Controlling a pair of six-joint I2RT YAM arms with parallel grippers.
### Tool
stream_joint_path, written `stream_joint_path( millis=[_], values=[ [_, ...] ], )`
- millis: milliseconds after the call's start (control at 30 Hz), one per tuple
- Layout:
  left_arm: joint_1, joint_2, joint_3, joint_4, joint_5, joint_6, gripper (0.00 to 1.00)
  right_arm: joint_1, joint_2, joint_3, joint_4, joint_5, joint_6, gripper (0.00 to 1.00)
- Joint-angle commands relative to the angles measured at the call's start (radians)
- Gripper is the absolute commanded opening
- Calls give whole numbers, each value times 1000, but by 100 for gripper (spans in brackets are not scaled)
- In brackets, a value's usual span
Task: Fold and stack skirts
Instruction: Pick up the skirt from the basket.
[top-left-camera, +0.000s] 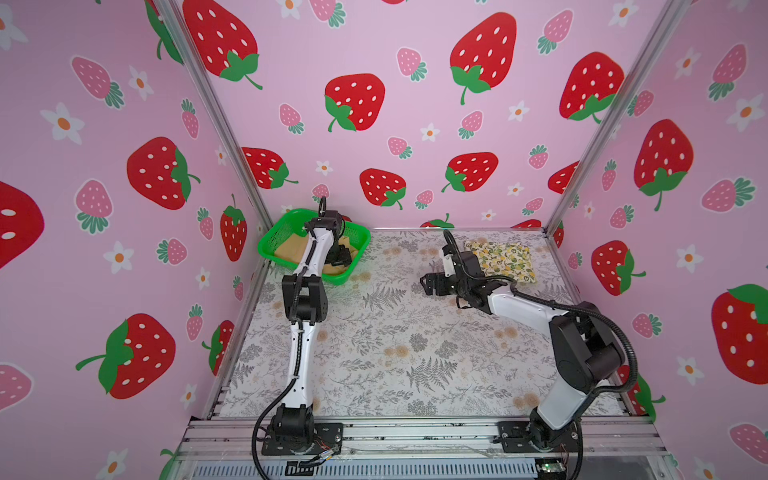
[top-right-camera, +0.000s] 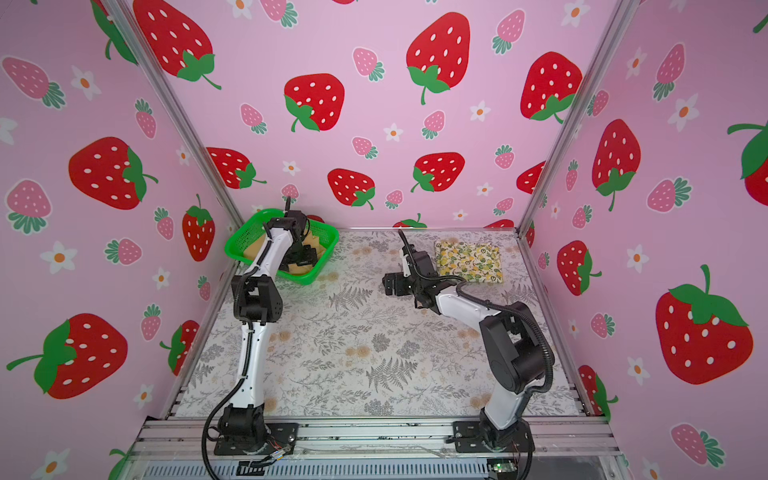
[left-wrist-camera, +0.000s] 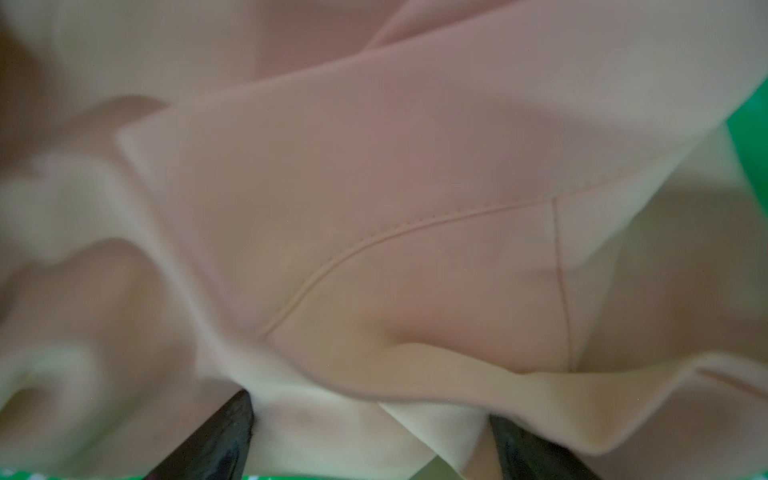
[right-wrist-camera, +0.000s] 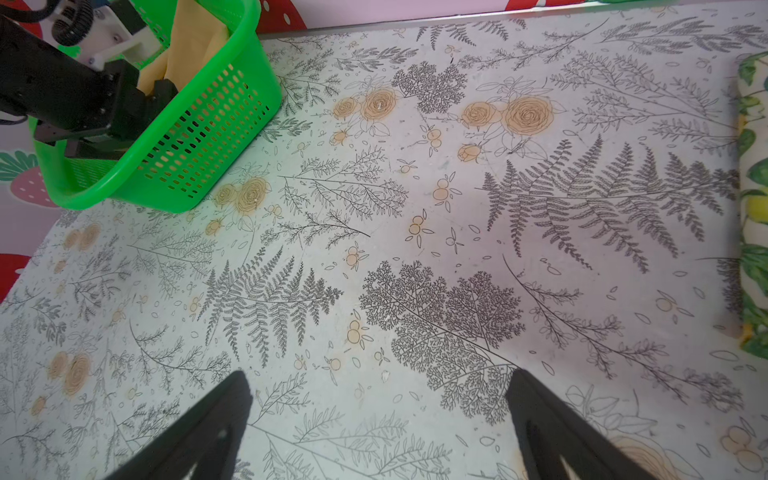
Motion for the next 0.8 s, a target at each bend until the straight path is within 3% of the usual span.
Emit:
stream_joint_path(
  millis=[0,133,200,367,767],
  values=[
    [-10,36,17,-58,-31,28,69,8,7,-15,22,-13,15,100],
    [-10,10,-34,-17,-2,33,10,8,0,-27,28,-13,17,100],
    [-9,-3,-46,-3,7,35,0,8,-1,-30,28,-13,16,100],
    [13,-81,-49,21,103,17,0,8,-4,-30,31,-12,16,100],
    [46,-425,-179,174,330,-92,0,8,4,-5,30,2,6,100]
  ],
)
